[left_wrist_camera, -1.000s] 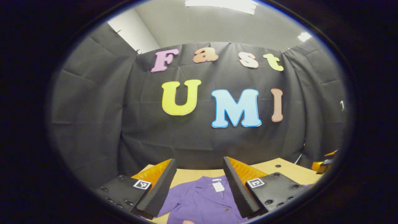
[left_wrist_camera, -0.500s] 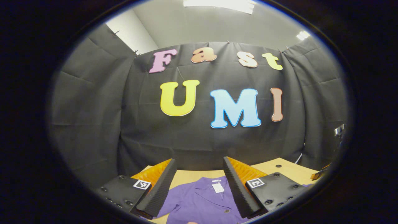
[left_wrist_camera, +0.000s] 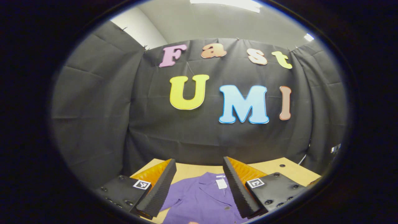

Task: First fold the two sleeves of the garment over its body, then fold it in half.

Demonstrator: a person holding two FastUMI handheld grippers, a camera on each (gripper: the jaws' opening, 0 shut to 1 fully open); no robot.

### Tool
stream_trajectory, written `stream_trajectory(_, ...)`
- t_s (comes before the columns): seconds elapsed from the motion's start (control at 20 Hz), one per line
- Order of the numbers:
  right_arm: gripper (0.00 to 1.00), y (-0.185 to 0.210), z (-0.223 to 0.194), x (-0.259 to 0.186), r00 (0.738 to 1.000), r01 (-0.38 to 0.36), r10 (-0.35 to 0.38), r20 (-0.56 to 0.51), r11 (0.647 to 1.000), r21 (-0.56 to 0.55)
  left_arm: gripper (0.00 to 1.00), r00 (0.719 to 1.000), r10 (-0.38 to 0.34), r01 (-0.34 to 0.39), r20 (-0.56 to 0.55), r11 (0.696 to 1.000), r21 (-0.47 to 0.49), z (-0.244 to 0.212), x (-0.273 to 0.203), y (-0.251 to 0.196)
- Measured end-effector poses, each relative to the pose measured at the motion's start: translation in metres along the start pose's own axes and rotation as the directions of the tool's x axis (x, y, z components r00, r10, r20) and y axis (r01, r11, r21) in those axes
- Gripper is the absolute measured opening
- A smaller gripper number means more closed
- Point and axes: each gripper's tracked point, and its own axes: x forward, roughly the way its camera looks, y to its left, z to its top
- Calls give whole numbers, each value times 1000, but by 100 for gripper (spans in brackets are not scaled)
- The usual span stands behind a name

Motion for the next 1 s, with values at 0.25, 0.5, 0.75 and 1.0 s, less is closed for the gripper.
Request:
stream_trajectory(0.25,91,-7,-11,25,997,-14,13,-73,1000,-8,95,998,60,-60,-15,998,19,-4,-6,1)
stream_trajectory(0.5,91,-4,-26,39,988,-43,42,-148,999,-8,95,995,102,-102,3,993,59,-2,-10,-7)
stream_trajectory(0.75,97,-1,-39,40,979,-69,74,-190,997,35,95,997,76,-77,33,995,59,9,-15,-20)
stream_trajectory(1.0,83,7,-38,40,980,-95,93,-178,995,-3,96,997,56,-60,56,996,68,18,-31,-18)
